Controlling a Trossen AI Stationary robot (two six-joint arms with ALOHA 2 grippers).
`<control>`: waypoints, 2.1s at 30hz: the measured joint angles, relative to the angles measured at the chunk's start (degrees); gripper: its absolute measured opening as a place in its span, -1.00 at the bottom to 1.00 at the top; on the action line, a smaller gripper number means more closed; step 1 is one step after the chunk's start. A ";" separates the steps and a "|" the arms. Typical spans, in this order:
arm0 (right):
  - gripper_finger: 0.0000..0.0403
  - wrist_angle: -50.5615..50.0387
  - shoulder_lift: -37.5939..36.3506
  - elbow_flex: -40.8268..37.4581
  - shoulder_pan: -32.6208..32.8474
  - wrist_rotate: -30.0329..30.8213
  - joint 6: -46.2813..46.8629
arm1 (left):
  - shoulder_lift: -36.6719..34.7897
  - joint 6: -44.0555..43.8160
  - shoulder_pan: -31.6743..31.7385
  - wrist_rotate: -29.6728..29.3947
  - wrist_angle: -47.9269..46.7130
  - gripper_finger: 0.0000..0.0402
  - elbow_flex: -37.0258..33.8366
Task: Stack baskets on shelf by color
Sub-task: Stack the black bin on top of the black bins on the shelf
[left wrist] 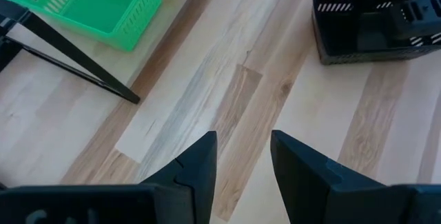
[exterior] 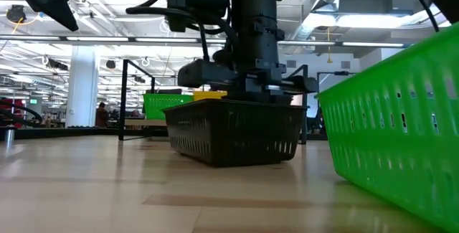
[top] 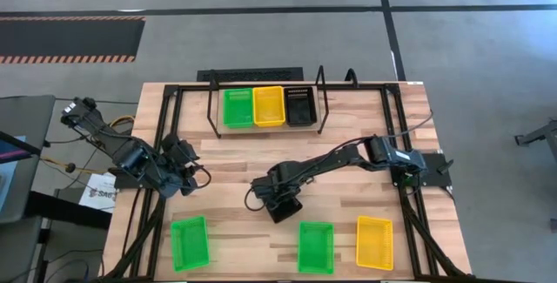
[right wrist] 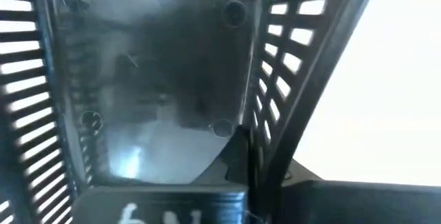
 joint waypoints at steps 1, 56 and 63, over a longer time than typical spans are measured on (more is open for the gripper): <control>-0.94 -0.68 0.12 0.61 -0.09 0.04 -0.14 | -0.01 0.01 0.00 0.00 0.00 -0.38 0.00; -1.00 17.39 -36.67 -8.65 -33.82 2.95 -24.70 | 1.14 2.53 0.02 -3.04 4.22 -0.38 0.02; -1.00 42.23 -43.71 -30.80 -37.82 -4.07 -13.64 | 1.11 1.78 0.01 -3.82 4.24 -0.38 0.02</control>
